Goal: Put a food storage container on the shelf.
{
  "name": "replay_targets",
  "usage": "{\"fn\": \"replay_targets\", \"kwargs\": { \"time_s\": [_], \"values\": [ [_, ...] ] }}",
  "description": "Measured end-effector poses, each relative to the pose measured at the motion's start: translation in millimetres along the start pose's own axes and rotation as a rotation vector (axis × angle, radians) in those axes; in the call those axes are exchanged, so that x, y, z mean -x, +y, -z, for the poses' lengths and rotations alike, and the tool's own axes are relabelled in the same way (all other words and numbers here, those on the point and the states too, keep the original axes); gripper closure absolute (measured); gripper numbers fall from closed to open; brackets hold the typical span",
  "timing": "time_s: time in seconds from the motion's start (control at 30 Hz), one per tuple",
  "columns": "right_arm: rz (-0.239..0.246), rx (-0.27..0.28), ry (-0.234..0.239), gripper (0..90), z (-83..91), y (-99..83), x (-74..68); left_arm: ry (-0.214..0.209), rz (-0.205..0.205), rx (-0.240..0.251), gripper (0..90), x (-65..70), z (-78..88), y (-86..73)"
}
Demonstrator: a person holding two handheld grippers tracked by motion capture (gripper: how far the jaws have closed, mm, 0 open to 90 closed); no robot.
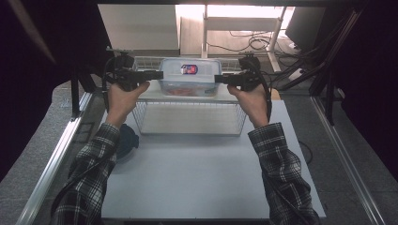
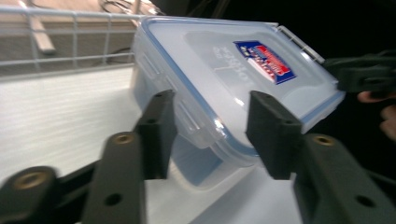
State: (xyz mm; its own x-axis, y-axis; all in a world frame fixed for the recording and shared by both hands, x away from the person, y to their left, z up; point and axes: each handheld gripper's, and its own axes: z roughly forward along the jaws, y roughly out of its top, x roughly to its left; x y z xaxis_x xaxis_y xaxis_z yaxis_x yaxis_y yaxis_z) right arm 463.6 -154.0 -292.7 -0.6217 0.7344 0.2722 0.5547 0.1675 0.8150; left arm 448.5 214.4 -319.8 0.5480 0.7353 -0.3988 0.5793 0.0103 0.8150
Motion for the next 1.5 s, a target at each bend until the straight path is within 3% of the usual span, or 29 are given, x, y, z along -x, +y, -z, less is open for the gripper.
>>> {"fn": "replay_targets", "kwargs": {
  "time_s": [0.07,0.23,0.3,0.43,0.53,0.6,0.8,1.17,1.5],
  "values": [
    [0.039,0.005,-0.007,47.8,2.6,0.0,-1.2,-0.004,-0.026,0.028,45.4,3.7,3.4,-2.3],
    [0.121,0.022,0.027,32.3,8.2,-4.6,-6.5,-0.024,-0.111,0.065,33.1,18.5,13.9,-11.3],
    [0.15,0.028,0.028,26.3,10.4,-8.7,-10.0,-0.028,-0.144,0.056,28.0,24.7,16.6,-16.7],
    [0.201,0.039,0.012,13.0,14.3,-22.7,-17.2,0.008,-0.262,0.032,19.3,38.9,21.7,-32.3],
    [0.217,0.046,-0.002,10.0,15.8,-28.8,-20.1,0.019,-0.303,0.022,15.4,46.9,25.7,-43.9],
    [0.25,0.048,-0.013,7.1,18.1,-37.4,-23.9,0.018,-0.313,0.017,12.6,50.4,28.6,-50.7],
    [0.284,0.06,0.0,4.0,25.2,-52.6,-30.4,0.003,-0.326,-0.032,9.1,57.1,30.8,-73.2],
    [0.355,0.042,-0.007,1.5,36.1,-81.1,-45.2,-0.003,-0.337,-0.042,6.0,63.2,31.4,-107.8],
    [0.397,0.063,-0.004,0.0,41.7,-114.0,-56.1,-0.023,-0.338,-0.043,3.7,71.4,33.8,-141.5]
  ]
}}
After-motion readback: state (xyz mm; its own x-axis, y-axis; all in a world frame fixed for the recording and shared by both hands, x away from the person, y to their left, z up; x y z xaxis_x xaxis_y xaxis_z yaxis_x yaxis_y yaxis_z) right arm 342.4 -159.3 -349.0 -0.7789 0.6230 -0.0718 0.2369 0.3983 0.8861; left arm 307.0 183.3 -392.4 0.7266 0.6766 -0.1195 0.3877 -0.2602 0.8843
